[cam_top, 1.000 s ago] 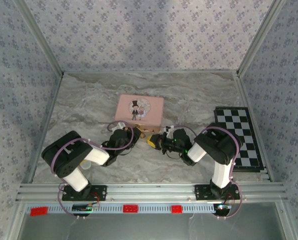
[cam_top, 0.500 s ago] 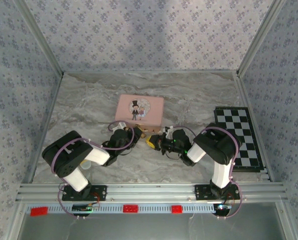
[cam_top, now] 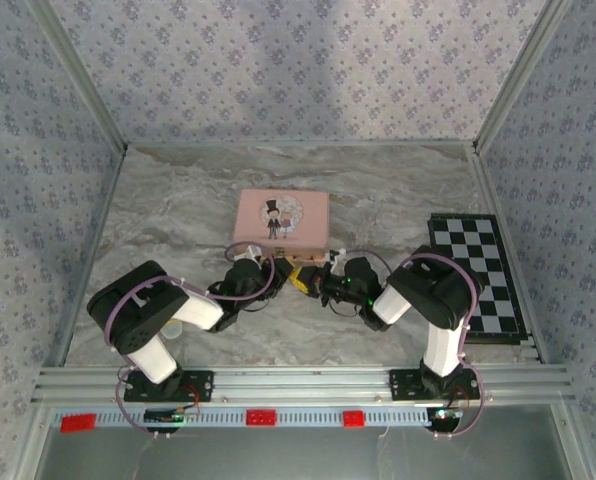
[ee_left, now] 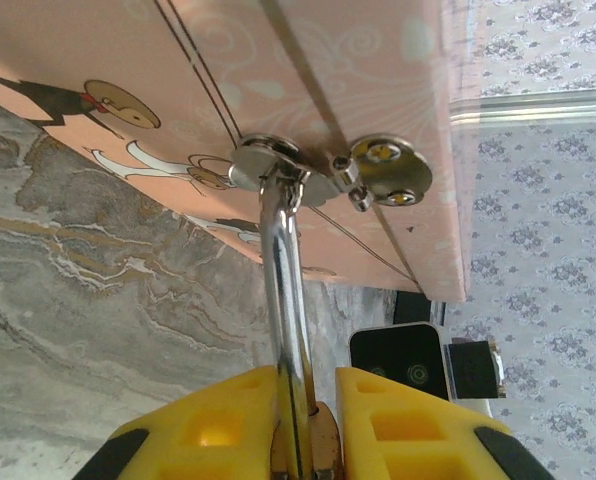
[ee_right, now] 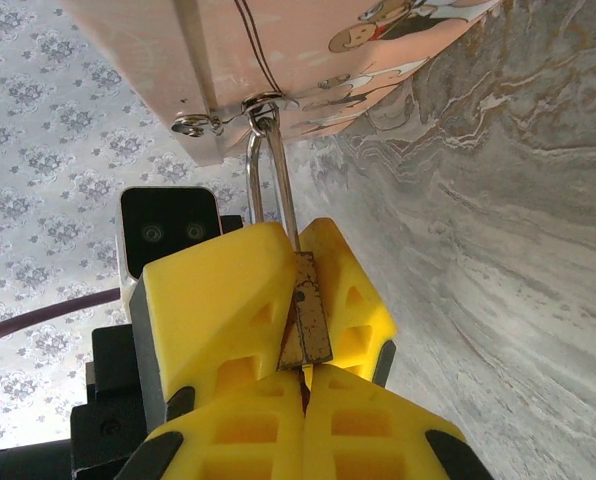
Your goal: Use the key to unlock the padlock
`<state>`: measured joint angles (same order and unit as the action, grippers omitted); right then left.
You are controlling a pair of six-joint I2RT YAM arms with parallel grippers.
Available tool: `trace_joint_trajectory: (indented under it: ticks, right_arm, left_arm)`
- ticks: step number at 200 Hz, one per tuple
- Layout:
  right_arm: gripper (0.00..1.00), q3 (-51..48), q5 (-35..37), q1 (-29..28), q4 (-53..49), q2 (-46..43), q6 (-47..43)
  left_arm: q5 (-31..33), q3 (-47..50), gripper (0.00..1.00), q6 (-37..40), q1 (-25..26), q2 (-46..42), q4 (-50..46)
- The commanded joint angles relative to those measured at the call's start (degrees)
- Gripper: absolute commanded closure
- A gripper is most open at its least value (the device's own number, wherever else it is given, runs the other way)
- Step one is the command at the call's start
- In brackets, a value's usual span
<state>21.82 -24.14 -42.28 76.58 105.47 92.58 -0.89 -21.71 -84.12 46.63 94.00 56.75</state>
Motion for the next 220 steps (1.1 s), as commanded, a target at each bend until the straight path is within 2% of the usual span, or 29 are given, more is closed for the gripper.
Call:
trace_joint_trajectory:
  ticks: [1, 88, 166, 179, 200, 220]
  right_arm:
    - [1.00, -1.02, 3.52, 0.75, 3.16, -1.14, -0.01]
    - [1.00, -4.60, 7.49, 1.76, 3.15, -1.85, -0.77]
    - [1.00, -3.32, 7.07, 1.38, 3.12, -1.54, -1.57]
    - [1.00, -3.48, 7.12, 1.40, 3.13, -1.78, -1.86]
    - [1.00, -3.53, 7.01, 1.34, 3.22, -1.63, -1.87]
    - [1.00, -2.94, 6.64, 1.15, 3.21, -1.25, -1.80]
  left_arm:
    - [-3.50, -1.25, 0.82, 0.42, 1.07, -0.35, 3.32]
    - [-3.51, -1.32, 0.86, 1.03, 0.87, -1.70, 1.88]
    - [-3.57, -1.67, 0.86, 1.67, 0.92, -2.15, 0.95]
    - [-3.51, -1.58, 0.84, 1.59, 0.92, -1.98, 1.06]
    - [-3.37, -1.54, 0.72, 1.85, 0.80, -1.89, 1.08]
    - [-3.29, -1.66, 0.67, 2.35, 0.26, -1.58, 0.73]
